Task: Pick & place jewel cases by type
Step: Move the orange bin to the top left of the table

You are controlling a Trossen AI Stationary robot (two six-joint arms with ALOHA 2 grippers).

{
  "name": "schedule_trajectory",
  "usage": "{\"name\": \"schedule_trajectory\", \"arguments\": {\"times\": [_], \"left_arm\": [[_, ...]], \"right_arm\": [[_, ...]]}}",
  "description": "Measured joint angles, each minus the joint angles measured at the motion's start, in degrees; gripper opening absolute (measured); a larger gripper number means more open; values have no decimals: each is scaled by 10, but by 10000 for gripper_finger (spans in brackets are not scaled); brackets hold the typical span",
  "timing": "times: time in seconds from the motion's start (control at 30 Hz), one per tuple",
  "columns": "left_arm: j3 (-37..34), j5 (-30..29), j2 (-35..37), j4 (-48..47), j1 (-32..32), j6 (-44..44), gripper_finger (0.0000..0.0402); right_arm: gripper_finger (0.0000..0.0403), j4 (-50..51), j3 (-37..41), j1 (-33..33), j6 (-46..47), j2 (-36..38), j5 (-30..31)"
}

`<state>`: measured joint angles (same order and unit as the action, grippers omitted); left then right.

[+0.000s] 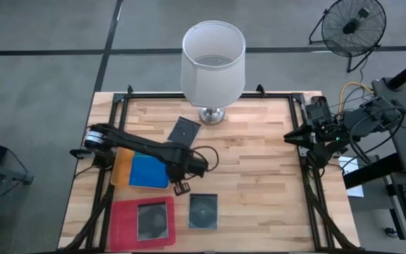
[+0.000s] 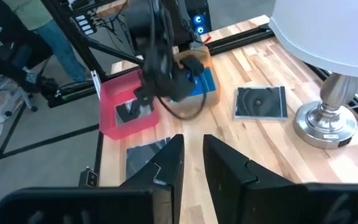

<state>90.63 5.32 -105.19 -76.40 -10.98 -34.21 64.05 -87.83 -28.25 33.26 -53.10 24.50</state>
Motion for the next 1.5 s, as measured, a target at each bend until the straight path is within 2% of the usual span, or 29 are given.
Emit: {"name": "schedule_trajectory", "arguments": {"times": [0.17, 0.4, 0.5, 0.63, 0.8, 1.0, 1.3, 1.5], "left_arm": [[11, 18, 59, -17, -2, -42, 0], [8, -10, 101, -138, -4, -43, 0], [-12, -42, 115, -129, -3, -31, 0], [-68, -50, 118, -131, 11, -11, 0], [-160, -70, 119, -86, 20, 25, 0], [-234, -88, 119, -21, 41, 41, 0], [-286, -145, 121, 5, 99, 61, 0], [-309, -148, 121, 68, 136, 97, 0]], "right_arm": [[56, 0, 0, 0, 0, 0, 11], [56, -1, 0, 0, -1, -3, 12], [56, 0, 1, 0, -2, -6, 12], [56, -1, 2, 0, -2, -11, 12], [56, -1, 3, 0, -2, -15, 12], [56, -1, 3, 0, -2, -18, 12], [56, -1, 3, 0, 10, -18, 26], [56, -1, 3, 0, 22, -18, 26]]}}
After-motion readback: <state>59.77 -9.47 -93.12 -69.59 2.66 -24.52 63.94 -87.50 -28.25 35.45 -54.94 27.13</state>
